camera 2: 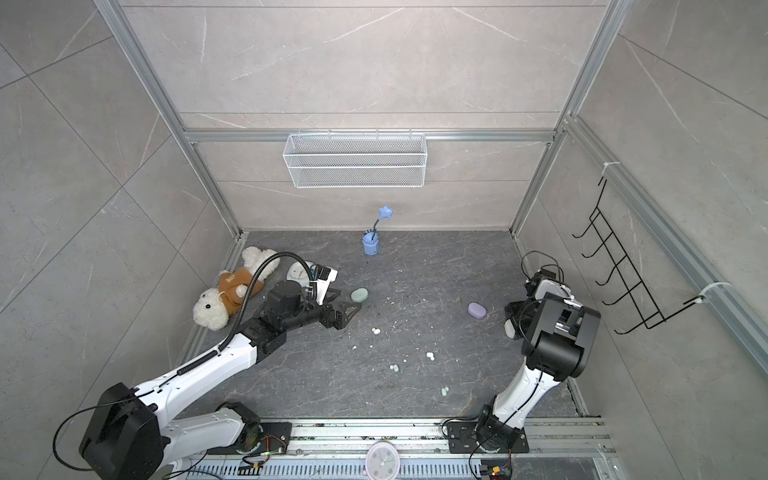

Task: Insert the wireless bluetooth earbuds into the charging case
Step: 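Lift the white case with the right gripper and carry it toward the left gripper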

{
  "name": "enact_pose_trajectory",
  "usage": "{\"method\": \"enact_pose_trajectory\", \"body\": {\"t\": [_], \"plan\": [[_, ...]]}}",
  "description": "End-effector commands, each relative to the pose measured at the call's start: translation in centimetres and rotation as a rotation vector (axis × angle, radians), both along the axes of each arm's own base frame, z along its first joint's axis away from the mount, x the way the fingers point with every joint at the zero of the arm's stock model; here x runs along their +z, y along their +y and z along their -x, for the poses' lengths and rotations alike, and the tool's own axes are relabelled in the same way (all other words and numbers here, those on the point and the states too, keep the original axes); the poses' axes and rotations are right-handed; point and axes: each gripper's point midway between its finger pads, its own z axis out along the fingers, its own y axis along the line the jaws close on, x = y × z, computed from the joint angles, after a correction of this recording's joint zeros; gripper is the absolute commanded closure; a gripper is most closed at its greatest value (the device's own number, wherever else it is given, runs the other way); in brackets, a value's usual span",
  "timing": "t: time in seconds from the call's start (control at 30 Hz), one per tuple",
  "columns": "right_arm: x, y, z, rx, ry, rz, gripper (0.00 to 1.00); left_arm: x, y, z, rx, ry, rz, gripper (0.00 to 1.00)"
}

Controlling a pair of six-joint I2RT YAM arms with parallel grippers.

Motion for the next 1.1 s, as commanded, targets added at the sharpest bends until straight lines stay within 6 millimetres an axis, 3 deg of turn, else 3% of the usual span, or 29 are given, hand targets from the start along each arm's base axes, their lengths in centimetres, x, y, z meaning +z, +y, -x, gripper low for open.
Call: {"method": "enact_pose_trajectory", "body": {"t": [0.0,0.2,0.43,0.67,1.07], "plan": [[0.1,0.3,0.5,-0.008,0.004,-0.012,0.41,0.6,0.0,-0.3,0.009,-0.018,0.014,0.0],[1.3,1.1,0.6,0.049,-0.033,-0.037,0.42,0.7,-0.1,-0.2,-0.007,-0.021,0.01,0.0],[3.0,4.0,2.3,0.127,-0.085,-0.092,0.43,0.8,-0.8,0.3,-0.054,-0.007,0.027,0.0],[5.4,9.1,4.4,0.269,-0.118,-0.156,0.44,0.8,-2.3,1.2,-0.155,0.012,0.042,0.0],[11.8,18.3,5.1,0.613,-0.214,-0.234,0.44,1.7,-4.5,4.6,-0.333,-0.024,0.06,0.0]]}}
